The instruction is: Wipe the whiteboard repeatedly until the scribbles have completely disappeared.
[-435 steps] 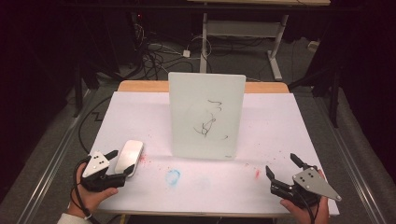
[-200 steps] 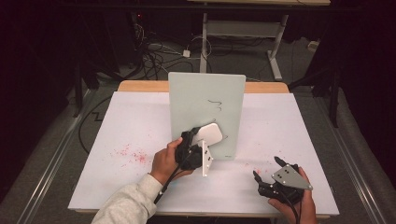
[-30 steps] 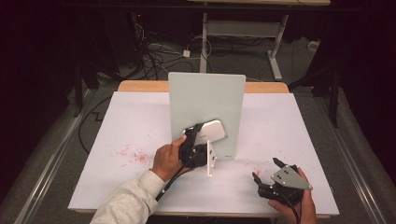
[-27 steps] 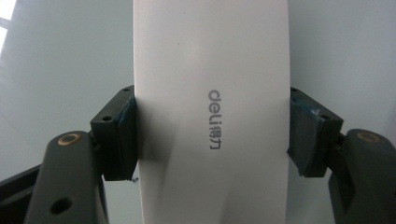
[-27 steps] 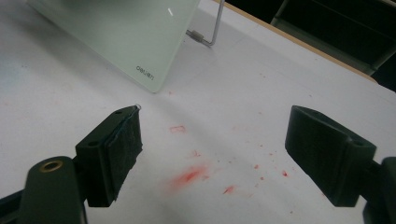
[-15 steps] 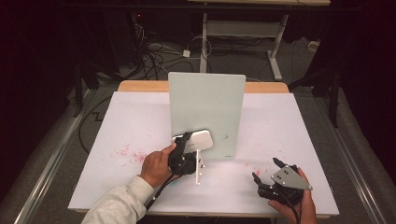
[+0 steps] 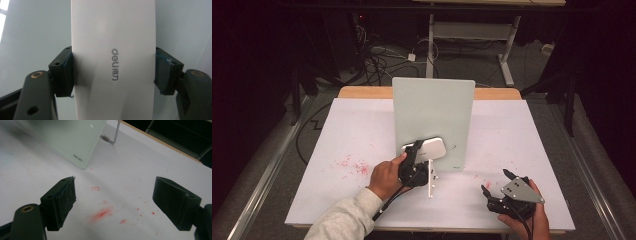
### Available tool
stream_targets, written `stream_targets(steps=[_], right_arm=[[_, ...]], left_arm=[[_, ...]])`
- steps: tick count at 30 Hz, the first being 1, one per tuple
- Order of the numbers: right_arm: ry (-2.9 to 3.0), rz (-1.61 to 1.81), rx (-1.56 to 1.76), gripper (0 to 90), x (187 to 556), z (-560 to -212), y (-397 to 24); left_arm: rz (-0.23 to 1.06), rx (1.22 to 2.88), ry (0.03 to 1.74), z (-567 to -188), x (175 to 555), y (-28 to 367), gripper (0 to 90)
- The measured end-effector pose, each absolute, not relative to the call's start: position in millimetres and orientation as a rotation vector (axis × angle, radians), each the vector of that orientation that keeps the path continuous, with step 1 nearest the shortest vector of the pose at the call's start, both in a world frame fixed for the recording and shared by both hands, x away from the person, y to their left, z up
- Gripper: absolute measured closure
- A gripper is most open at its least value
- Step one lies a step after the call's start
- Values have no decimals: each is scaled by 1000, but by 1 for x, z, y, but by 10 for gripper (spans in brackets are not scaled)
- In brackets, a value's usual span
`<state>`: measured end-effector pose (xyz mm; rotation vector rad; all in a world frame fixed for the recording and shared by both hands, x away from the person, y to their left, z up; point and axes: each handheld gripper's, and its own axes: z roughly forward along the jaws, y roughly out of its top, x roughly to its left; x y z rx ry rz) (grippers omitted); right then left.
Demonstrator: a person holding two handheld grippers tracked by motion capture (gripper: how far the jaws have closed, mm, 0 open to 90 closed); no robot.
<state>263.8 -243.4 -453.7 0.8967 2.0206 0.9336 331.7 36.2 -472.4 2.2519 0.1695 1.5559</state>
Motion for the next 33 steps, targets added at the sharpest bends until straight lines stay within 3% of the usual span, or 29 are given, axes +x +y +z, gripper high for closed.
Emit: stream_targets(steps=[14, 20, 29, 33], right_arm=[[2020, 944, 909, 189, 264, -454, -244], [2022, 946, 907, 189, 264, -455, -245], [2020, 948, 901, 189, 264, -454, -244], [2021, 944, 905, 189, 264, -454, -244]], left_arm=[[1545, 2253, 97, -474, 330, -5, 292], [1554, 2277, 112, -470, 331, 4, 293], [1564, 2244, 241, -453, 339, 51, 292], [1578, 2257, 204, -465, 334, 45, 293]])
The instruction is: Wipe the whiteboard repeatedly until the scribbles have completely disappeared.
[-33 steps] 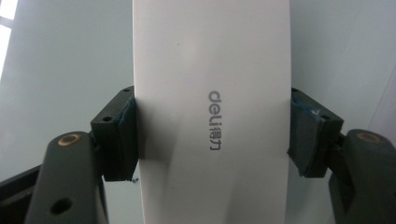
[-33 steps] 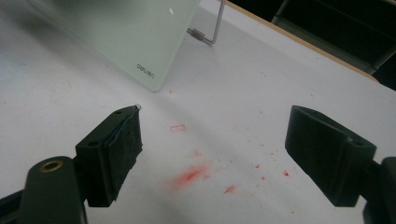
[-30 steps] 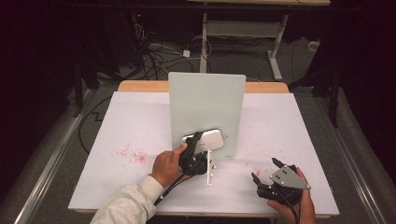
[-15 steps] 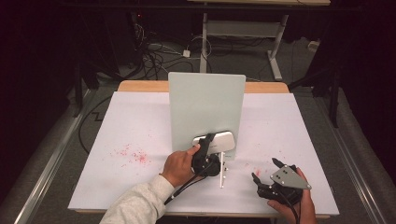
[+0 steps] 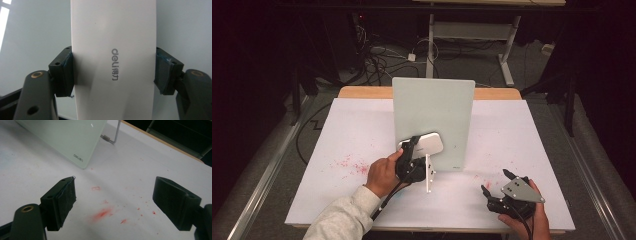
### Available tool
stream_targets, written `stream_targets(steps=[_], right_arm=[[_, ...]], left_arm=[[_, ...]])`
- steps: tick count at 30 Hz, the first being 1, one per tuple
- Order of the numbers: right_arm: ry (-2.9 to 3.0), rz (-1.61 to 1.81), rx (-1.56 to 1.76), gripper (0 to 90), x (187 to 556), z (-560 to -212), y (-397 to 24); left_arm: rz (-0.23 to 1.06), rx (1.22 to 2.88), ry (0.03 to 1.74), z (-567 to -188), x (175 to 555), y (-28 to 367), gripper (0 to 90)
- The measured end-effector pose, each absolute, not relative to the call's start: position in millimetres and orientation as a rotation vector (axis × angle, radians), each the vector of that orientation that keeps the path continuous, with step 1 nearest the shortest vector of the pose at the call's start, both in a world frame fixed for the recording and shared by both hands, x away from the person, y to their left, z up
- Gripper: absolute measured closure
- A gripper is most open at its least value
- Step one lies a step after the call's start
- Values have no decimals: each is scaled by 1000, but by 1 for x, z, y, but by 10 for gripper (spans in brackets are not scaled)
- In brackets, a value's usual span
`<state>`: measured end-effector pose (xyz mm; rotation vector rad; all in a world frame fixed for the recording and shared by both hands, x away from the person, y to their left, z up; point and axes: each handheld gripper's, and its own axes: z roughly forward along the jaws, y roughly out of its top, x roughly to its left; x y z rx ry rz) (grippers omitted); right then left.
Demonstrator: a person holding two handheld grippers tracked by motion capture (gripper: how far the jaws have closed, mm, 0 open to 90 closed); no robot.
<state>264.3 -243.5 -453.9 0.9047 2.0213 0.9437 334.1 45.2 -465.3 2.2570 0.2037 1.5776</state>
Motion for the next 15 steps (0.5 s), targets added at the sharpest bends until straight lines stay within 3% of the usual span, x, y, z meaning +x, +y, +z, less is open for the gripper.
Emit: stream_targets(steps=[15], right_arm=[[2030, 943, 906, 189, 265, -455, -244]], left_arm=[[1574, 2291, 60, -477, 327, -17, 292]])
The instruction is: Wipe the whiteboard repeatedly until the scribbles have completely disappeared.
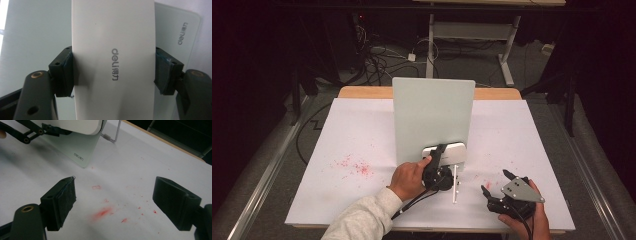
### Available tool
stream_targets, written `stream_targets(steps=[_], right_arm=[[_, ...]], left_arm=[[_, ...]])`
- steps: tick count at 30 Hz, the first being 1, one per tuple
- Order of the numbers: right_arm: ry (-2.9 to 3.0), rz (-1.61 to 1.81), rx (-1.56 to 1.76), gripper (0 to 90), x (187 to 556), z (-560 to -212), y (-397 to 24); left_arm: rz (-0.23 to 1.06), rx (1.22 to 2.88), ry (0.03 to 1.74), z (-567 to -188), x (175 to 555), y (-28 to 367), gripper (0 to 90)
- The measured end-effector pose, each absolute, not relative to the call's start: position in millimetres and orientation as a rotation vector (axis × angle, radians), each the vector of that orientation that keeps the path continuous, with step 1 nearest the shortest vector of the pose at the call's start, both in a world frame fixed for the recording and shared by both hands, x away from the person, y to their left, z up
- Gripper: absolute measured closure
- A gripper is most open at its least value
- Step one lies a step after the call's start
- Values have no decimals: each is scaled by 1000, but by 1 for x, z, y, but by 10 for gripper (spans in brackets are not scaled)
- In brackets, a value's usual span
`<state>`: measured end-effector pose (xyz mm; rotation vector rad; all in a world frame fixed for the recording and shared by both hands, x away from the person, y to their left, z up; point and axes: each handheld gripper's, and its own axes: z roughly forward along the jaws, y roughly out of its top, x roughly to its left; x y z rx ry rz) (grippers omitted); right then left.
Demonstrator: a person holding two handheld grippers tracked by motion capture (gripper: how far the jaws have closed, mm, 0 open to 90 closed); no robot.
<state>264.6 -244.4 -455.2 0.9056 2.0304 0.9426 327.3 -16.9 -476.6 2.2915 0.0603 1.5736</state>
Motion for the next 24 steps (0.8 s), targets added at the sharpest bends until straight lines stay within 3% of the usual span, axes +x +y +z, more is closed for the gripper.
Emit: stream_targets(steps=[11, 24], right_arm=[[2021, 946, 903, 189, 264, -454, -245], [2023, 947, 906, 189, 265, -455, -245]], left_arm=[[1583, 2311, 37, -483, 326, -5, 293], [1503, 2164, 287, -403, 358, 10, 292]])
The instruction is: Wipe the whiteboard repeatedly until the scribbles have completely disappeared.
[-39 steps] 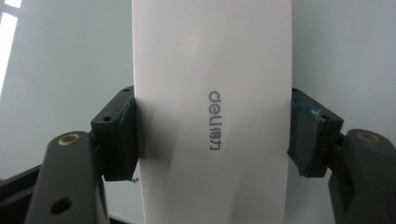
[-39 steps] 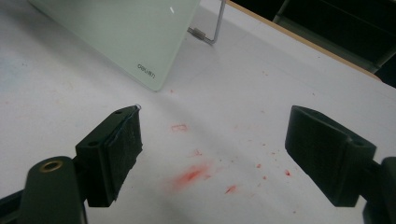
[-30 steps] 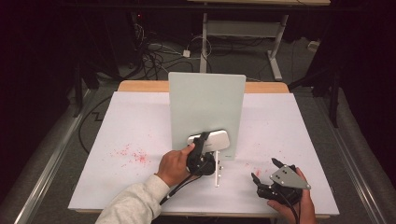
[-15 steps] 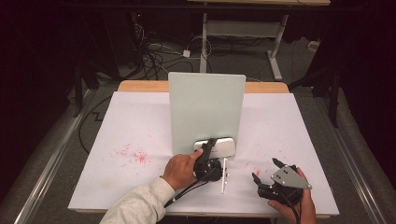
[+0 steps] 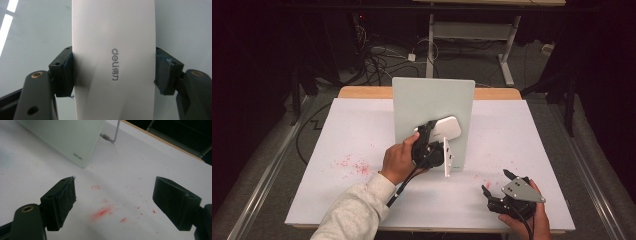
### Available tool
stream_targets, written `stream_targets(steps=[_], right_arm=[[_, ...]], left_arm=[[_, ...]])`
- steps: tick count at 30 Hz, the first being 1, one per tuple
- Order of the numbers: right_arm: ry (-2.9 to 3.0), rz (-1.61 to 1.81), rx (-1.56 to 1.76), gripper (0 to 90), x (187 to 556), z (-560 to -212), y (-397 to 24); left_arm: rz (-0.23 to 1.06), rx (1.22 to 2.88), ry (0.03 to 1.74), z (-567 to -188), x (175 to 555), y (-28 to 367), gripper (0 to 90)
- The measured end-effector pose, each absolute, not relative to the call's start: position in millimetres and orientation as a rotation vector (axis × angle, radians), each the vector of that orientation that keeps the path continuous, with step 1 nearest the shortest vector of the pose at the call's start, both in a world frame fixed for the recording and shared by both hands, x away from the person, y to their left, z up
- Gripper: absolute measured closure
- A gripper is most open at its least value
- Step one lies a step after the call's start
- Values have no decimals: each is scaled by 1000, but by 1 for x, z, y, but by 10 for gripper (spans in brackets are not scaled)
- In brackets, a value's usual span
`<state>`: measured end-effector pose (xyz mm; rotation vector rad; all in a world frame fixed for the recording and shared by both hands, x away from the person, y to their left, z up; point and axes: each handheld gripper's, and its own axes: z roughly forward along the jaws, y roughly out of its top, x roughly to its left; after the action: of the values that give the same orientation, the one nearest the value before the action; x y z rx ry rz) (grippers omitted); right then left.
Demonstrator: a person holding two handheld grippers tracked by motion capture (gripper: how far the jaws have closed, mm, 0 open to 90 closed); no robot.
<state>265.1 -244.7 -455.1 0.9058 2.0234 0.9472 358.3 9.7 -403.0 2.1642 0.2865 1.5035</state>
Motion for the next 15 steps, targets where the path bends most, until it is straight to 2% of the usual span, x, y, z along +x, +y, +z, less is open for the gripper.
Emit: stream_targets(steps=[15], right_arm=[[2032, 946, 909, 189, 265, -456, -244]], left_arm=[[1509, 2122, 331, -360, 375, 3, 292]])
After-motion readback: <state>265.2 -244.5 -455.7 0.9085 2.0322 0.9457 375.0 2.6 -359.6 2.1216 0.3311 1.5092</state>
